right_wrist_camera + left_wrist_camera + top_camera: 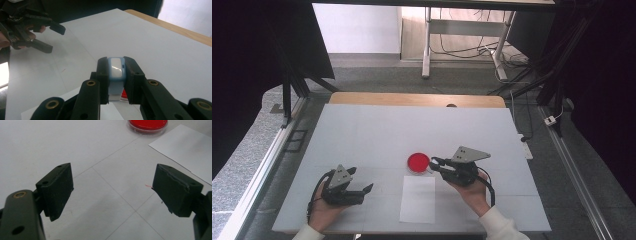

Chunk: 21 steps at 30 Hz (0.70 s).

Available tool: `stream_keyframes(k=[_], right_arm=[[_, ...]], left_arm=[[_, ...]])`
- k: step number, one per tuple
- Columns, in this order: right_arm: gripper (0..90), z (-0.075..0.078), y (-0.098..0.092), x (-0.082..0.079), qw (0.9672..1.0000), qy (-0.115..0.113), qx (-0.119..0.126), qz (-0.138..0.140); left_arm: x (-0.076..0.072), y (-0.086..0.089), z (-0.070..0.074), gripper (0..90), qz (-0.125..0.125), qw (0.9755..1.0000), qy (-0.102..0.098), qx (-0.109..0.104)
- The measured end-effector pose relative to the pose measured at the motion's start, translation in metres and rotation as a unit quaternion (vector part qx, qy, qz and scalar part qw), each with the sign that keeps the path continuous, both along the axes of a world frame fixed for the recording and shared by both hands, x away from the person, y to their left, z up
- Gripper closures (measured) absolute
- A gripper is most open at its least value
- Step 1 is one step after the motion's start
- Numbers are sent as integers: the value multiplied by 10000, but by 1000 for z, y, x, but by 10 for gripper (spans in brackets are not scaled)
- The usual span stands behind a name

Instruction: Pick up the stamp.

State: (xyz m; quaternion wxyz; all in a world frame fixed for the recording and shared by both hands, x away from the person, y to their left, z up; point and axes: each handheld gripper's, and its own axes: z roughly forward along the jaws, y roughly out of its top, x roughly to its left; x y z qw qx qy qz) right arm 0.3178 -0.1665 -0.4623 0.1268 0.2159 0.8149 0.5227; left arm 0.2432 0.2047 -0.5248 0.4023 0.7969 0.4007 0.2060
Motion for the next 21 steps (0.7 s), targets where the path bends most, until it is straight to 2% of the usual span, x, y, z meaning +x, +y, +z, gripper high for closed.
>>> stream_keyframes(k=[14, 21], right_arm=[[747, -7, 16, -9, 9996, 100, 53, 275], [747, -7, 17, -10, 9995, 87, 66, 297]], left_arm=[[0, -4, 0, 171, -57, 10000, 5, -24], [1, -4, 1, 172, -46, 9998, 49, -208]])
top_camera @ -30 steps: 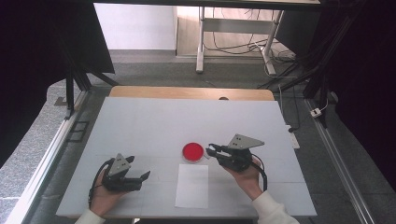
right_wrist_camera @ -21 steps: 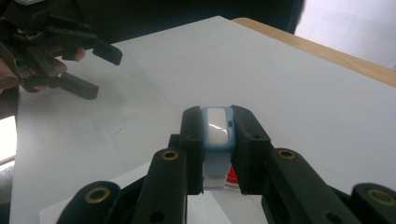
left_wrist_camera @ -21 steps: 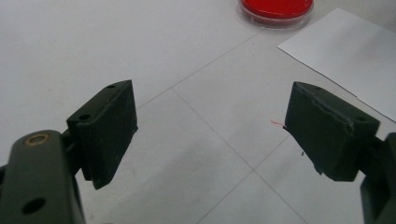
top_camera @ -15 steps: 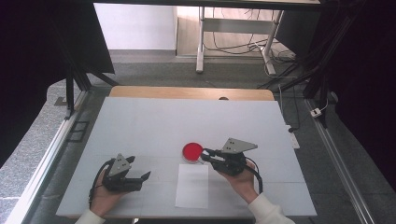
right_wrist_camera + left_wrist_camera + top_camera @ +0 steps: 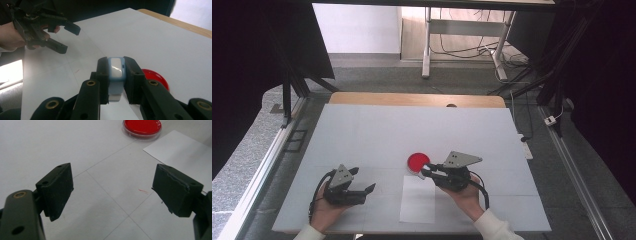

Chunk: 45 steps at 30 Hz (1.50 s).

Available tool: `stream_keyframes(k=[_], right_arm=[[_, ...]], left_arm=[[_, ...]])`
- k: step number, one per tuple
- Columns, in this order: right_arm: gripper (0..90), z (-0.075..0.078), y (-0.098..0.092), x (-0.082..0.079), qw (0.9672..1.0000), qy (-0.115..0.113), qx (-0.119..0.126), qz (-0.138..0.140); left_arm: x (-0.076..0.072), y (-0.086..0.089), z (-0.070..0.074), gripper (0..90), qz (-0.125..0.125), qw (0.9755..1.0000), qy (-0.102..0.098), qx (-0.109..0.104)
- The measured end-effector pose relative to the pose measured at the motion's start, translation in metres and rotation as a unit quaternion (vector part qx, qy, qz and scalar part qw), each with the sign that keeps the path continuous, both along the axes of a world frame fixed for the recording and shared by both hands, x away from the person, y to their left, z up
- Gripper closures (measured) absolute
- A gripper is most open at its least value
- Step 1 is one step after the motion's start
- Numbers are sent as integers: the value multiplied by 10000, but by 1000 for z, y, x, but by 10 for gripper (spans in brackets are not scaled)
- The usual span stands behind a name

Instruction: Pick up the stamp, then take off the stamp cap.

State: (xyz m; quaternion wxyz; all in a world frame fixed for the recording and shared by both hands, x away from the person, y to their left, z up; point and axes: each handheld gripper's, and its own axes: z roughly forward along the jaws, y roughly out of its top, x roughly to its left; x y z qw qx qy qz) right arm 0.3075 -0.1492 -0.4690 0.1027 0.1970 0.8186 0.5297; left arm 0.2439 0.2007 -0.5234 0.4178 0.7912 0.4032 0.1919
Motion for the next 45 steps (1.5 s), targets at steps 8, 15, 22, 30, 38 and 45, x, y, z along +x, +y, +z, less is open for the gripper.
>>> stream_keyframes(k=[8, 15, 22, 30, 38, 45], right_arm=[[747, 1, -2, 1, 9999, -9, 63, -82], [747, 2, -3, 0, 9999, -11, 87, -114], [747, 3, -5, 1, 9998, -1, 127, -142], [746, 3, -5, 1, 9996, -12, 177, -206], [746, 4, -6, 2, 9994, -34, 202, -273], [746, 3, -6, 3, 9991, -3, 214, -371]], left_arm=[[0, 2, 1, 186, 37, 9999, 40, -163], [-1, 1, 2, 184, 58, 9999, -1, -145], [0, -1, 4, 184, 16, 9997, 12, -228], [0, -6, 8, 183, 2, 9998, -97, -182], [1, -14, 11, 180, 33, 9997, -197, -138], [2, -20, 19, 180, -31, 9996, -251, -146]])
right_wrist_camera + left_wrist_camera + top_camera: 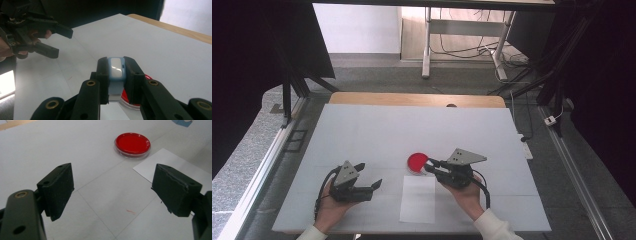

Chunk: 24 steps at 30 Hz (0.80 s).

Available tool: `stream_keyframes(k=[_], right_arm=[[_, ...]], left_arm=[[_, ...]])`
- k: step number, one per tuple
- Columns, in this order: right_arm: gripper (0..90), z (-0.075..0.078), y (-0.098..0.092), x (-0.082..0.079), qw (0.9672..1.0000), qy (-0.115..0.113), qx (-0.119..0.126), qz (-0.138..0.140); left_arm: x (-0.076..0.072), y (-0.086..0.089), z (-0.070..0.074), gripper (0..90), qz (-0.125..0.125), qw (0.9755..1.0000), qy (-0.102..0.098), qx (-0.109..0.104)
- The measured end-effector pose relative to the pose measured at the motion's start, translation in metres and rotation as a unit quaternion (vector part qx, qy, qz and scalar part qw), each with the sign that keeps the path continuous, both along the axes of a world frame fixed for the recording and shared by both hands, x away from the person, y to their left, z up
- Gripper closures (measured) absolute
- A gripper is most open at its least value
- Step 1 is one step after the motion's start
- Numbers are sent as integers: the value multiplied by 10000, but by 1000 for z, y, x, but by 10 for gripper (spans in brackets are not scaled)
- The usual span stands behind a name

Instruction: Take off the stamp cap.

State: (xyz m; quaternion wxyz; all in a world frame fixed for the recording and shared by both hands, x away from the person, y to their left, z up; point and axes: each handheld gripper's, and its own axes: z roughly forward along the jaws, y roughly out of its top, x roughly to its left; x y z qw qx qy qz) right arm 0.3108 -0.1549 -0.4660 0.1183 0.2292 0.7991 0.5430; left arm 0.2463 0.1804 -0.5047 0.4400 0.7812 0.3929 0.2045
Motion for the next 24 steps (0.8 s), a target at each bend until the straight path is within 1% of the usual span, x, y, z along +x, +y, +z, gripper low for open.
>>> stream_keyframes(k=[5, 11, 14, 16, 24], right_arm=[[747, 0, 0, 0, 10000, 4, 24, -46], [746, 1, 1, 1, 9999, 24, 101, -84], [746, 0, 1, 1, 9999, 39, 111, -101], [746, 0, 1, 2, 9999, 44, 119, -105], [746, 0, 2, 2, 9998, 48, 124, -123]], left_arm=[[2, -5, 2, 180, -39, 10000, 53, -17], [6, -16, 4, 192, -76, 9999, 38, 79], [9, -21, 5, 202, -87, 9998, 79, 134], [11, -25, 6, 208, -81, 9998, 93, 133], [15, -44, 12, 217, -257, 9995, 26, 179]])
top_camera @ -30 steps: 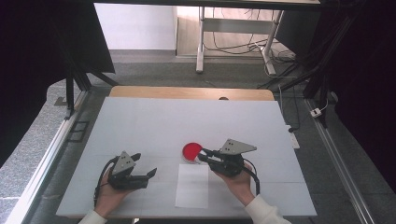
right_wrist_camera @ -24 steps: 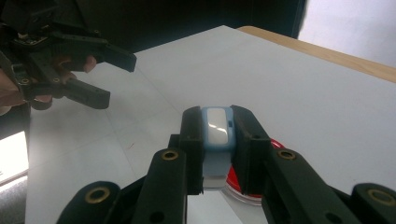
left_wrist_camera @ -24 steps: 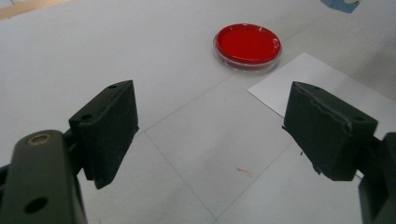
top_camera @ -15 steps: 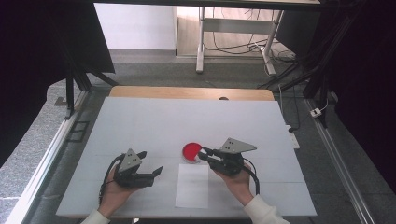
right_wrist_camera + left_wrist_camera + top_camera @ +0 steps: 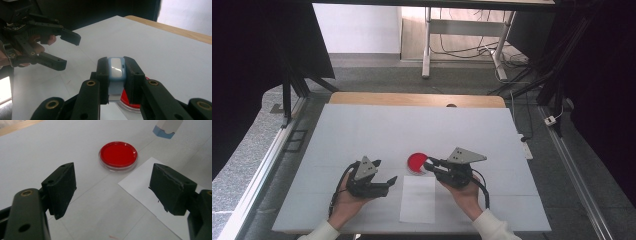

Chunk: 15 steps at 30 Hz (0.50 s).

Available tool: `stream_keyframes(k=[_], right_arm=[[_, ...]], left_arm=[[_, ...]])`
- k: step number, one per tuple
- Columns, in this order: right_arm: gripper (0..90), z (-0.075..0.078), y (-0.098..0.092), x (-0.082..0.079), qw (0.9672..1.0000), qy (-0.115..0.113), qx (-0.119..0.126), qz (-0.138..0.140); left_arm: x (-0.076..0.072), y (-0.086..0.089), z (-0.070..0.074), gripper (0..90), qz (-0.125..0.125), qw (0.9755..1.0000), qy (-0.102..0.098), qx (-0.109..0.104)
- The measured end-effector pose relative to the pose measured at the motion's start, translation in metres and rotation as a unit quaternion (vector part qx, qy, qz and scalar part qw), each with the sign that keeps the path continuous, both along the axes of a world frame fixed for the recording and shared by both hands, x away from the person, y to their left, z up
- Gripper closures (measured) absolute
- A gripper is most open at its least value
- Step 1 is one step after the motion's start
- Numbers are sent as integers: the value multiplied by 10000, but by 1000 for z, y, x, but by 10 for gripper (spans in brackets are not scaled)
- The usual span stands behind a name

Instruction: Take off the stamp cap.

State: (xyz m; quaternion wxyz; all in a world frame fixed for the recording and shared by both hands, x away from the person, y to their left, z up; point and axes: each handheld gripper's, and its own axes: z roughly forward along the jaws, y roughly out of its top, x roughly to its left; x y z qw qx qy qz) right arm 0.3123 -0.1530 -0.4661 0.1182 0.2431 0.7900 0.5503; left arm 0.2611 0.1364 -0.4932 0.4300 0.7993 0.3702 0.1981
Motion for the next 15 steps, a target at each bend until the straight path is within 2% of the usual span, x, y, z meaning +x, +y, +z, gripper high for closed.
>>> stream_keyframes(k=[15], right_arm=[[746, -2, 2, 2, 10000, 7, -54, -33]], left_arm=[[7, -23, -1, 217, -189, 9998, -10, 72]])
